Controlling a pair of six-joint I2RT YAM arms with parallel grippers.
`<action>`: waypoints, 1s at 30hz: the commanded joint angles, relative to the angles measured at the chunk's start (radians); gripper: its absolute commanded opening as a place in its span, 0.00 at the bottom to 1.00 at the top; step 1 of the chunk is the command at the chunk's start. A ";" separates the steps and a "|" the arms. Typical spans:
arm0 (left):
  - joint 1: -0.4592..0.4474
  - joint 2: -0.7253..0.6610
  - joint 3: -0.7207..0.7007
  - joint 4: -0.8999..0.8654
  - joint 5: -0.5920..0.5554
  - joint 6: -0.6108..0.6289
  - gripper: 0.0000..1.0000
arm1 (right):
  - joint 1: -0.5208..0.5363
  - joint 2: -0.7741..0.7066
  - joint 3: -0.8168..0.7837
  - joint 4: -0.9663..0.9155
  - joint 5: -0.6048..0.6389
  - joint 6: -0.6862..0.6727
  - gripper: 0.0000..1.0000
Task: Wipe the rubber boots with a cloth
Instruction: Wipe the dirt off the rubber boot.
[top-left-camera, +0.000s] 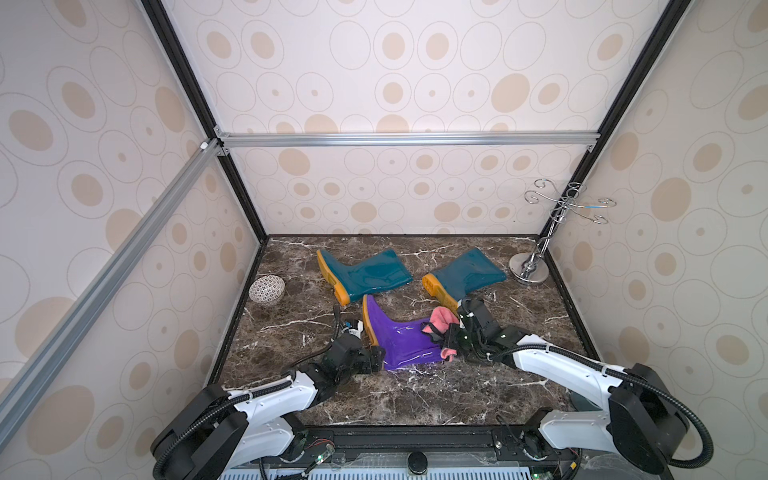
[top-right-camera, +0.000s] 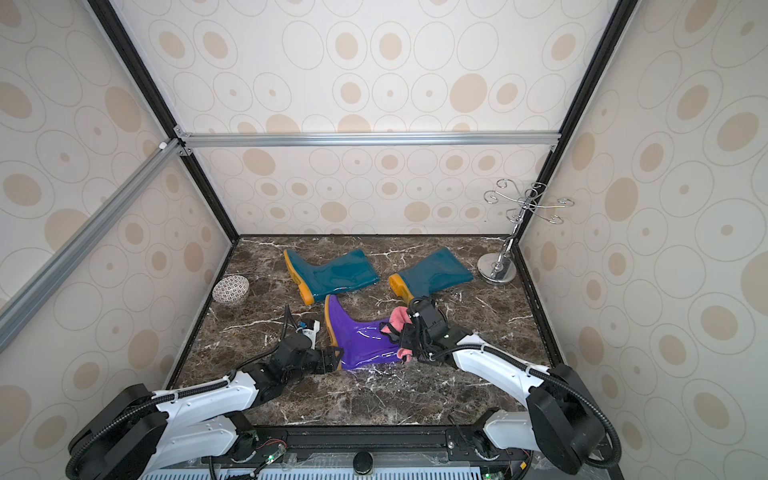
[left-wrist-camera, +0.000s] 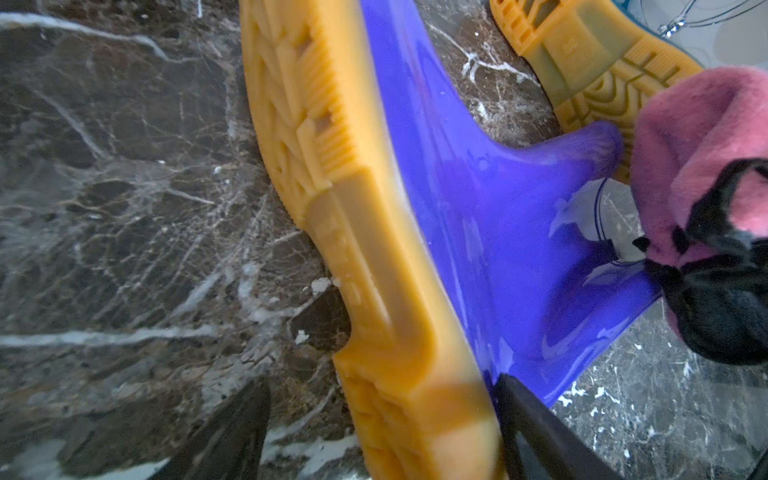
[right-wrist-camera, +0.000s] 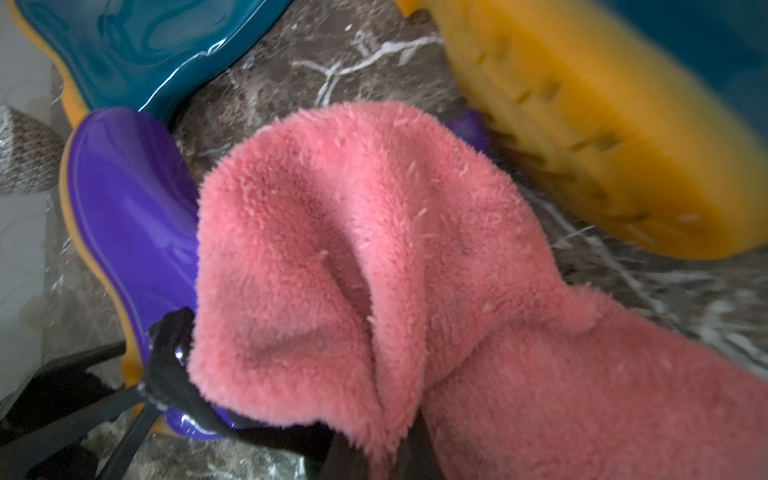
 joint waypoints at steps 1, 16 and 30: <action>0.006 0.020 0.011 -0.093 -0.015 0.021 0.84 | 0.058 0.096 -0.018 0.106 -0.171 0.006 0.00; 0.005 0.018 0.003 -0.072 -0.009 0.008 0.84 | 0.241 0.246 0.140 0.235 -0.272 0.136 0.00; 0.006 0.018 0.005 -0.073 -0.012 0.011 0.84 | 0.138 0.177 0.003 0.087 0.008 0.097 0.00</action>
